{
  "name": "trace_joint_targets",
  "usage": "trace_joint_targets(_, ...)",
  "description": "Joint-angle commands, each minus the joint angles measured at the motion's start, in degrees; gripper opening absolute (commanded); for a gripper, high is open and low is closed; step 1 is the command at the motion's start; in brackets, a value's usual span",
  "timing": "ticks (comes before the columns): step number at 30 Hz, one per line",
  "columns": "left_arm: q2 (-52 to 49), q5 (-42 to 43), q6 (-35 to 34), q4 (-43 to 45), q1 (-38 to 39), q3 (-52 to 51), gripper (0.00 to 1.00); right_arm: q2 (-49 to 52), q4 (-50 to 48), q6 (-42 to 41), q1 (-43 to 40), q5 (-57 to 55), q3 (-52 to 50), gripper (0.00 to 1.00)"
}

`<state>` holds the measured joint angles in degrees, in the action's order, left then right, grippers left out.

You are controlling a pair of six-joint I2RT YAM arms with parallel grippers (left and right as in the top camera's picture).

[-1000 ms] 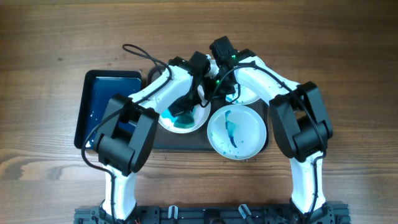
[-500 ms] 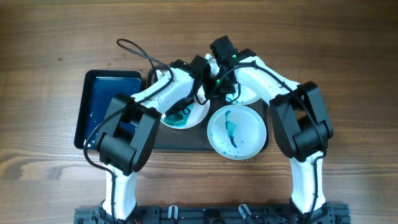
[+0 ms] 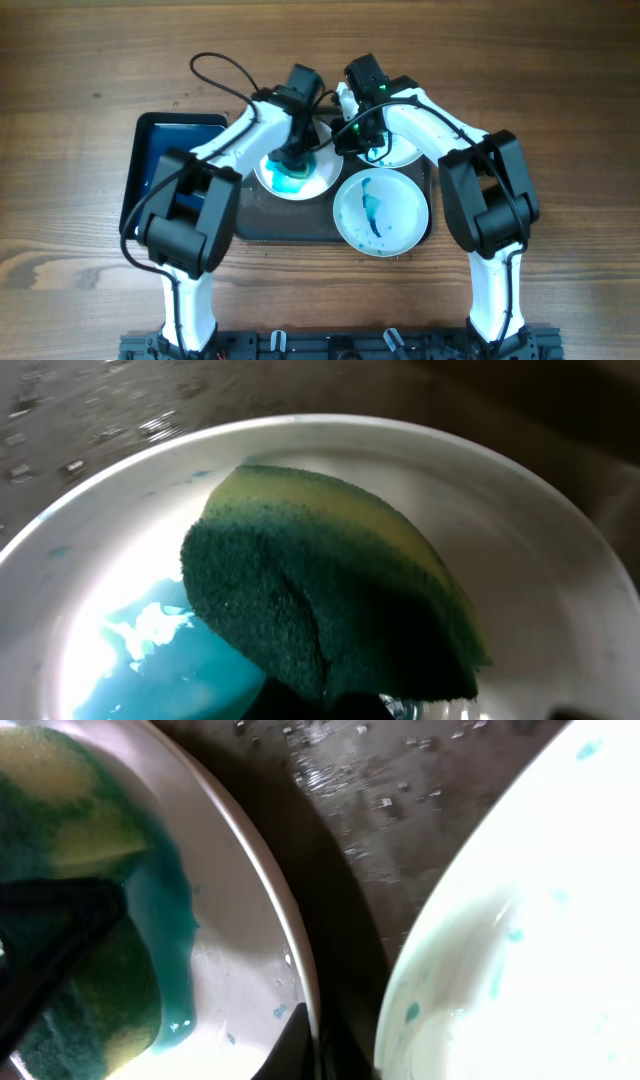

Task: Clean dirty plates on tray and stack at the side
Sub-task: 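Scrub the left plate with the sponge while right gripper holds it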

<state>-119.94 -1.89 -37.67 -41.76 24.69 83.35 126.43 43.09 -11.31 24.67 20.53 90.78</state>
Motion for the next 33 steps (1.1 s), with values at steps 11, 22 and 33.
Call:
trace_joint_targets(11, -2.6, 31.9, 15.5, -1.3, -12.0, -0.9, 0.04, 1.2, 0.3, 0.8, 0.7, -1.2, -0.4, 0.04)
trace_joint_targets(22, -2.6, 28.0, 14.1, 0.5, -4.5, -0.9, 0.04, 1.2, -0.1, 0.8, 0.7, -1.1, -0.4, 0.04)
trace_joint_targets(33, -1.9, -10.8, -3.0, -11.5, -9.3, 3.4, 0.04, 1.2, 0.1, 0.9, 0.7, -1.0, -0.4, 0.04)
